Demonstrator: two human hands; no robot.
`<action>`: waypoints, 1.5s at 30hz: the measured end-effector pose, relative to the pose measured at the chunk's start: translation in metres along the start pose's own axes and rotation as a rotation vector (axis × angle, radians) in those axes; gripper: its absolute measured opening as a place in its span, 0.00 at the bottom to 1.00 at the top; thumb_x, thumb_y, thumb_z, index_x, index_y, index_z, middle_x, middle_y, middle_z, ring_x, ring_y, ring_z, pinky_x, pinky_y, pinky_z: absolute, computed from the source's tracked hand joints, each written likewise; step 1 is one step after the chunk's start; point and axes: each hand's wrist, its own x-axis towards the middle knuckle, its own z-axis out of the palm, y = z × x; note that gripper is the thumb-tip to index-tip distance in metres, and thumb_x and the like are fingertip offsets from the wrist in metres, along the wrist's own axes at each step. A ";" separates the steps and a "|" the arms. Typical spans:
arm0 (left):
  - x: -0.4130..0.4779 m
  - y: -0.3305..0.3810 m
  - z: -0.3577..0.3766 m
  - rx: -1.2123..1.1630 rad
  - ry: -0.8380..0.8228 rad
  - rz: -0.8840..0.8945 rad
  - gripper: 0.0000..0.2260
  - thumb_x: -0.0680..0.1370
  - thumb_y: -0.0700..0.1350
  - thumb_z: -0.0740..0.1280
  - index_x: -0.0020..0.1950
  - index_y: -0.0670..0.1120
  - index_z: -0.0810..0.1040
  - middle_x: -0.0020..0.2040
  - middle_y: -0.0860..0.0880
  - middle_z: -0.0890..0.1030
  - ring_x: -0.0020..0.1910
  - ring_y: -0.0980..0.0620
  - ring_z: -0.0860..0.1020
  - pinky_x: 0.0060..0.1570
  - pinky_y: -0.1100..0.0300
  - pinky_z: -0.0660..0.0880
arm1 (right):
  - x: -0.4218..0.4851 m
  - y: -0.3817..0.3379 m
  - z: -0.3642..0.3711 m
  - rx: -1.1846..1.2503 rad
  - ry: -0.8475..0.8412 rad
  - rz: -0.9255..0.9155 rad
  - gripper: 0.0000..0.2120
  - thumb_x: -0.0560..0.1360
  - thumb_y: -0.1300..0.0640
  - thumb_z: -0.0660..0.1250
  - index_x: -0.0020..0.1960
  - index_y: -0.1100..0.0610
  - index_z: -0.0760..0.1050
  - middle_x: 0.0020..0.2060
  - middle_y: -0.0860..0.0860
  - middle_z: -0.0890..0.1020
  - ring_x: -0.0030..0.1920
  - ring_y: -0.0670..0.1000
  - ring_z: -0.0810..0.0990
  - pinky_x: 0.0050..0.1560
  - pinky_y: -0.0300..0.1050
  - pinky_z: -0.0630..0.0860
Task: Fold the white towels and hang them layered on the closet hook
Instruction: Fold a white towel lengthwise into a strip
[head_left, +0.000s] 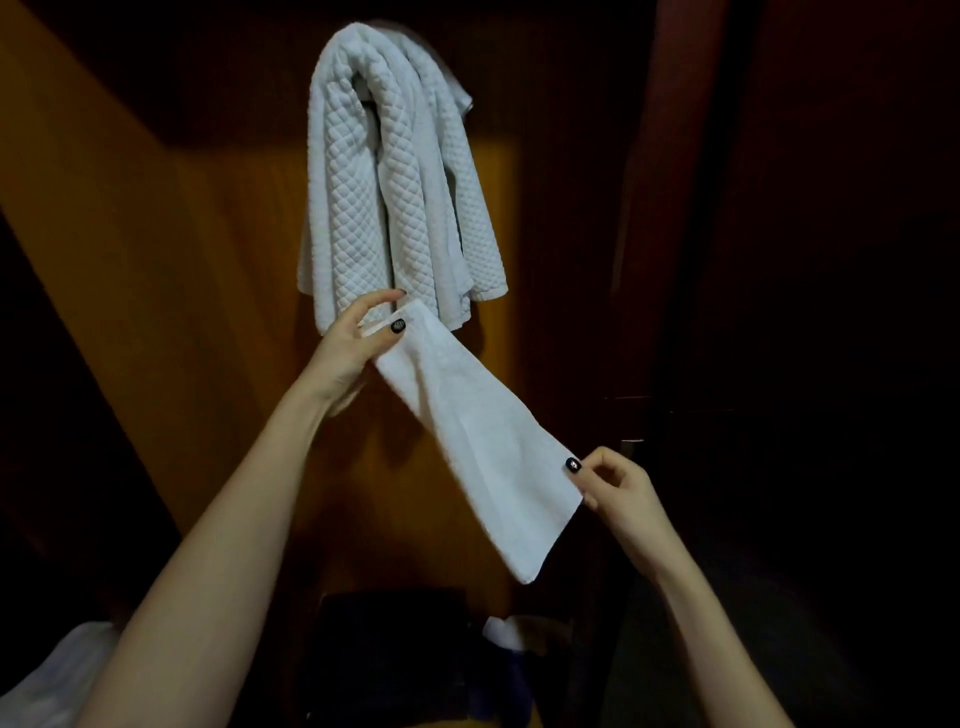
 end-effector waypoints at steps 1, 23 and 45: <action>-0.002 0.001 -0.003 0.058 -0.031 0.007 0.15 0.71 0.51 0.73 0.56 0.59 0.81 0.48 0.54 0.84 0.48 0.58 0.81 0.46 0.66 0.77 | -0.001 -0.002 -0.003 -0.001 -0.046 0.021 0.10 0.75 0.56 0.71 0.37 0.55 0.75 0.28 0.42 0.75 0.31 0.40 0.73 0.33 0.32 0.70; -0.046 -0.021 -0.027 0.283 -0.187 -0.175 0.05 0.72 0.42 0.71 0.39 0.52 0.79 0.39 0.50 0.76 0.37 0.56 0.73 0.33 0.68 0.68 | -0.019 -0.004 -0.021 -0.567 0.149 -0.018 0.11 0.77 0.57 0.69 0.37 0.57 0.72 0.30 0.46 0.73 0.28 0.39 0.70 0.28 0.31 0.65; -0.077 -0.014 -0.009 0.562 -0.145 0.086 0.11 0.76 0.32 0.68 0.47 0.48 0.82 0.47 0.46 0.81 0.48 0.59 0.78 0.50 0.72 0.71 | -0.019 -0.022 -0.023 -0.541 0.031 -0.012 0.03 0.77 0.58 0.69 0.45 0.54 0.75 0.40 0.51 0.79 0.38 0.47 0.76 0.39 0.44 0.72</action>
